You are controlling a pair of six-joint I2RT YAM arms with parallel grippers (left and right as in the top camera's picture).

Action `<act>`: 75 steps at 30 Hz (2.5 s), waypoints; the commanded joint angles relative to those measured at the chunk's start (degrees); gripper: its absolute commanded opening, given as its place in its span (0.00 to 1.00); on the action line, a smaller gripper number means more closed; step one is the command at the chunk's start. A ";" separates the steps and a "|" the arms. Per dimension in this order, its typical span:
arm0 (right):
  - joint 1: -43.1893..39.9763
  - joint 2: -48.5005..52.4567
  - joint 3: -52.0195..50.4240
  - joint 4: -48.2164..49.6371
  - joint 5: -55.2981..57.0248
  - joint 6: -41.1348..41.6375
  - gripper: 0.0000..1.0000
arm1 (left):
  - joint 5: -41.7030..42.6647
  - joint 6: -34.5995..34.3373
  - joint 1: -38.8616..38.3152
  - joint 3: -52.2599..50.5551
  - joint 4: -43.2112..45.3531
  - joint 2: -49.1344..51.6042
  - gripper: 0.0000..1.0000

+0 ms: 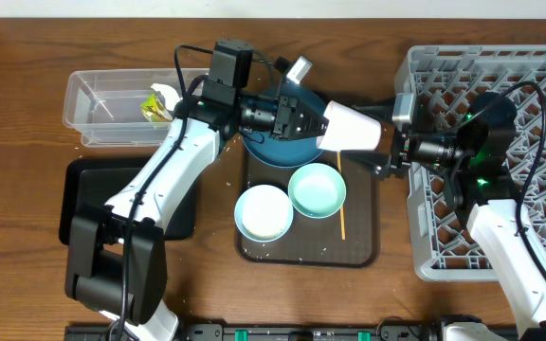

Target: Sort waste into correct bins and load items into the dishwasher rack

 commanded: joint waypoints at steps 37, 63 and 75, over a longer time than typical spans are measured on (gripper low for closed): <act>-13.64 -0.26 22.97 -54.47 55.41 16.65 0.35 | -50.93 15.30 13.73 0.09 -33.20 -7.72 0.61; -48.65 27.87 61.37 -84.70 71.95 17.75 0.36 | -66.55 15.43 14.32 0.09 -36.70 -19.56 0.62; -54.93 39.54 61.37 -83.54 71.41 20.09 0.37 | -66.55 15.45 14.32 0.09 -37.48 -19.56 0.62</act>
